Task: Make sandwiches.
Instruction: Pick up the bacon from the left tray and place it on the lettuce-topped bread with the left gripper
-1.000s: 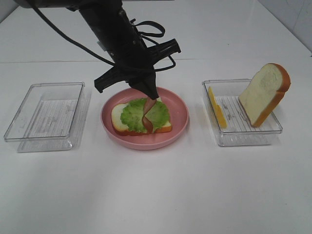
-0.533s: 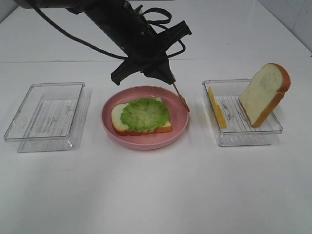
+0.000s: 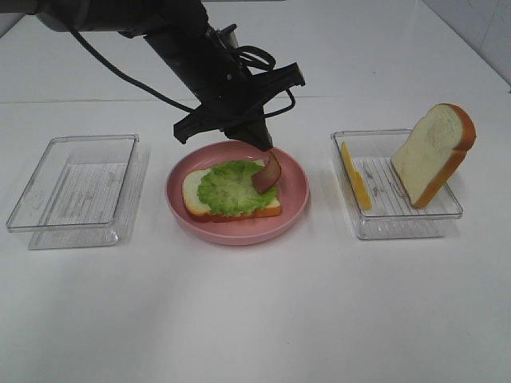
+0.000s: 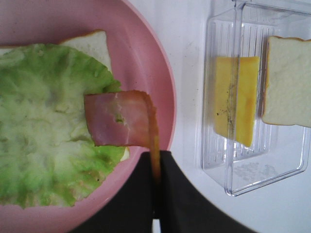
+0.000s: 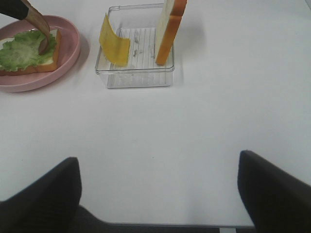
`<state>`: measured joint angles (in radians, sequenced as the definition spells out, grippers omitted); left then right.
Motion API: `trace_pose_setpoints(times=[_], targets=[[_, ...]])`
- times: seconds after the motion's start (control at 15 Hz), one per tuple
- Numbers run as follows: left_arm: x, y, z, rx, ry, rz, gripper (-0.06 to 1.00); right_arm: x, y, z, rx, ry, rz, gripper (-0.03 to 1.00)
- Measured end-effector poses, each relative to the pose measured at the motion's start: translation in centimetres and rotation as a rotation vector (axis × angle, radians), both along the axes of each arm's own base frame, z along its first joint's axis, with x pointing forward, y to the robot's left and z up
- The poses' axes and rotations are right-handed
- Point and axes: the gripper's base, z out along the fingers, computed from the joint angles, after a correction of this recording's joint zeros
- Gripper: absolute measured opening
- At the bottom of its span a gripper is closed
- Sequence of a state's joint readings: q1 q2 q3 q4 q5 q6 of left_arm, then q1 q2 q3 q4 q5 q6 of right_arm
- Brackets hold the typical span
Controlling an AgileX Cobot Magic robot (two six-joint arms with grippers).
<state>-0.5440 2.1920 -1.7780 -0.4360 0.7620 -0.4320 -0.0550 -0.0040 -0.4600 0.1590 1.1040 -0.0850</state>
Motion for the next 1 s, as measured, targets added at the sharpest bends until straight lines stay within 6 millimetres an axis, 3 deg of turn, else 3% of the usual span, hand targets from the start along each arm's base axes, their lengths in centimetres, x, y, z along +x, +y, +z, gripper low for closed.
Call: trace_pose_setpoints(times=[0.27, 0.47, 0.6, 1.0], targets=[[0.4, -0.7, 1.6, -0.087, -0.041, -0.002, 0.0, 0.0, 0.0, 0.0, 0.0, 0.0, 0.0, 0.85], [0.4, -0.7, 0.6, -0.062, -0.009, -0.017, 0.0, 0.0, 0.0, 0.0, 0.0, 0.0, 0.0, 0.85], [0.1, -0.5, -0.9, 0.005, 0.04, -0.057, 0.0, 0.0, 0.0, 0.0, 0.0, 0.0, 0.0, 0.85], [0.0, 1.8, -1.8, 0.284, 0.052, -0.069, 0.0, 0.0, 0.0, 0.0, 0.0, 0.0, 0.0, 0.85]])
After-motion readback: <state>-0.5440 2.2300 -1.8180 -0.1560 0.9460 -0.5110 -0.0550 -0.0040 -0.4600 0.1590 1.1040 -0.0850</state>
